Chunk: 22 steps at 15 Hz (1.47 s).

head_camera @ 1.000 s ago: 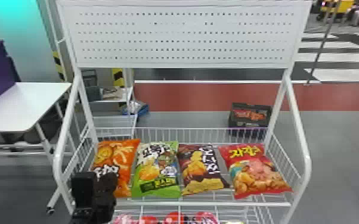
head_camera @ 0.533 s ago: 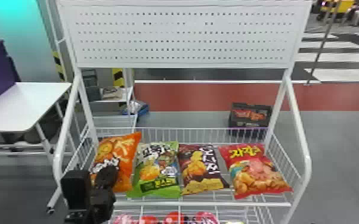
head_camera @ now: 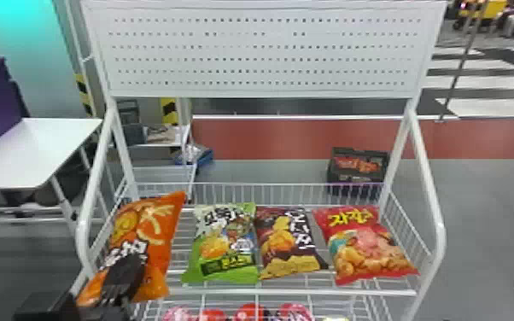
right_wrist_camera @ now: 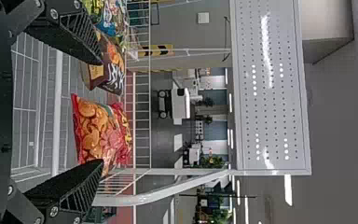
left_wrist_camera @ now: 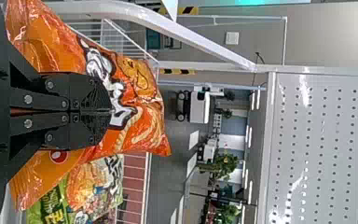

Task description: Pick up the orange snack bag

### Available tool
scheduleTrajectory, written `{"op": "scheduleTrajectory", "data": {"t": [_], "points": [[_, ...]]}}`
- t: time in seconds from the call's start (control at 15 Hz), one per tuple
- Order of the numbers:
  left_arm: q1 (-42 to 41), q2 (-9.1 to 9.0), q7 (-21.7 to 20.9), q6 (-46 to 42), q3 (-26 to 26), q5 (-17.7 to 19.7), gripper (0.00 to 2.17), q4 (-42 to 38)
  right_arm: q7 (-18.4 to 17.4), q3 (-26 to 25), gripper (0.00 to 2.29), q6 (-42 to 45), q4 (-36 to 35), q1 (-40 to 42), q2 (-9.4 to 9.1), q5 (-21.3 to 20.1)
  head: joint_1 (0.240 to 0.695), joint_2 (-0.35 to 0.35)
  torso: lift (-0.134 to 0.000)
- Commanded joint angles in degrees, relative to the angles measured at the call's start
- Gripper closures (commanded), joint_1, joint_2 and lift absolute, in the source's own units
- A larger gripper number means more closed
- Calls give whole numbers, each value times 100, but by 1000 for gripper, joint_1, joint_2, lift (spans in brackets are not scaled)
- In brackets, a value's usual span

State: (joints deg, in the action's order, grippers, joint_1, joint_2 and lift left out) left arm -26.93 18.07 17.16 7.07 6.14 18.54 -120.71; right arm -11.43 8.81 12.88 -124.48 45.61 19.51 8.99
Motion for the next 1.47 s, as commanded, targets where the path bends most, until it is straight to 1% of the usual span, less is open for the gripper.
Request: {"op": "scheduleTrajectory", "data": {"t": [0.0, 0.13, 0.4, 0.53, 0.6, 0.73, 0.87, 1.13, 1.4], "points": [[-550, 91, -2, -482, -113, 0, 1622, -234, 0, 42, 147, -1, 29, -26, 0, -2, 499, 0, 0], [-1016, 109, -72, -886, -262, -9, 1622, -410, 0, 51, 147, -1, 38, -35, -9, -2, 499, 0, 0], [-1588, 100, -116, -1589, -333, -70, 1622, -401, 0, 95, 147, -1, 29, -35, -9, -20, 499, 0, 0], [-1930, 109, -125, -2134, -359, -211, 1622, -401, 0, 95, 147, -1, 29, -26, -9, -20, 499, 0, 0], [-2053, 109, -125, -2345, -376, -220, 1622, -401, 0, 95, 147, -1, 29, -17, -9, -20, 499, 0, 0], [-2238, 100, -125, -2627, -385, -316, 1622, -392, 0, 113, 147, -1, 29, -17, -9, -28, 499, 0, 0], [-2396, 109, -125, -2750, -385, -351, 1622, -410, 0, 130, 147, -1, 20, -17, -9, -37, 499, 0, 0], [-2633, 100, -125, -3048, -324, -580, 1622, -410, 0, 121, 147, -1, 11, 0, 18, -28, 499, 0, 0], [-2756, 109, -116, -3295, -315, -642, 1622, -419, -9, 130, 147, -1, -6, 18, 27, -28, 499, 0, 0]]}}
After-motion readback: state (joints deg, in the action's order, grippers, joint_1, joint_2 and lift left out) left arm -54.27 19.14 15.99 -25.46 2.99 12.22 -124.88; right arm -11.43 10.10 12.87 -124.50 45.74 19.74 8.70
